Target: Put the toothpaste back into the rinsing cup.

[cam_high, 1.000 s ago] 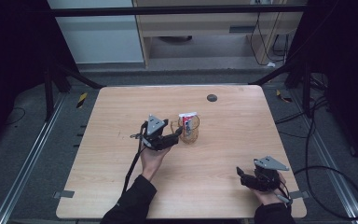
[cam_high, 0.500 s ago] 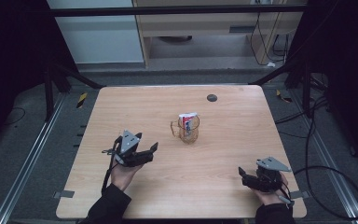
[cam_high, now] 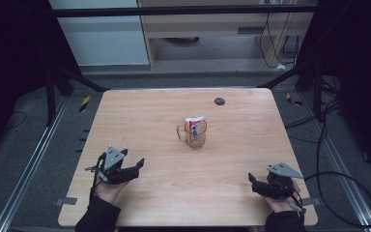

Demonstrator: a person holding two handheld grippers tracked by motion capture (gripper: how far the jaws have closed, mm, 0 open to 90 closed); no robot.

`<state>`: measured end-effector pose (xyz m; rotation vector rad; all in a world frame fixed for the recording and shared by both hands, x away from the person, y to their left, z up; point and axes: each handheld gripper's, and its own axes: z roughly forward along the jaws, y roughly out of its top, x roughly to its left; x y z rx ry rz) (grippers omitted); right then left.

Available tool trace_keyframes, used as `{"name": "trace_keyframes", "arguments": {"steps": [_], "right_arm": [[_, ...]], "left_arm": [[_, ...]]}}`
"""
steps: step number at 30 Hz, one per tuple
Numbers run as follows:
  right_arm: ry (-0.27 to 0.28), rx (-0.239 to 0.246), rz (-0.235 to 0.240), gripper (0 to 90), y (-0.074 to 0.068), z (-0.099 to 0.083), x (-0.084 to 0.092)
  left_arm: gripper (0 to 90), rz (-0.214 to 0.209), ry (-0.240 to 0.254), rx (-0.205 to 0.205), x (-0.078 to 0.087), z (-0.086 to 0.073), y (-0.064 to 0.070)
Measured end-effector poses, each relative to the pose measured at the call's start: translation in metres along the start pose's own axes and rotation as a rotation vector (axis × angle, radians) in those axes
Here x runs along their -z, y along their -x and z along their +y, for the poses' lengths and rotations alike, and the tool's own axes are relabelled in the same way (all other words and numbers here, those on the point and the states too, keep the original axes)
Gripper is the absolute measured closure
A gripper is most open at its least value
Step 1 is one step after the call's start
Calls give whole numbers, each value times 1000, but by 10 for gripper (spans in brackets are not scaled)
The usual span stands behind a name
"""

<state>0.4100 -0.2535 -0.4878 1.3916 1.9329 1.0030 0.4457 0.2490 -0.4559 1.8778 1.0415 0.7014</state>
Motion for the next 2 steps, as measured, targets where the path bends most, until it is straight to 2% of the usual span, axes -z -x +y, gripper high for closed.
{"name": "trace_keyframes", "arguments": {"steps": [2], "right_arm": [[2, 3, -1, 186, 0, 0, 0]], "left_arm": [[253, 15, -12, 0, 4, -4, -4]]}}
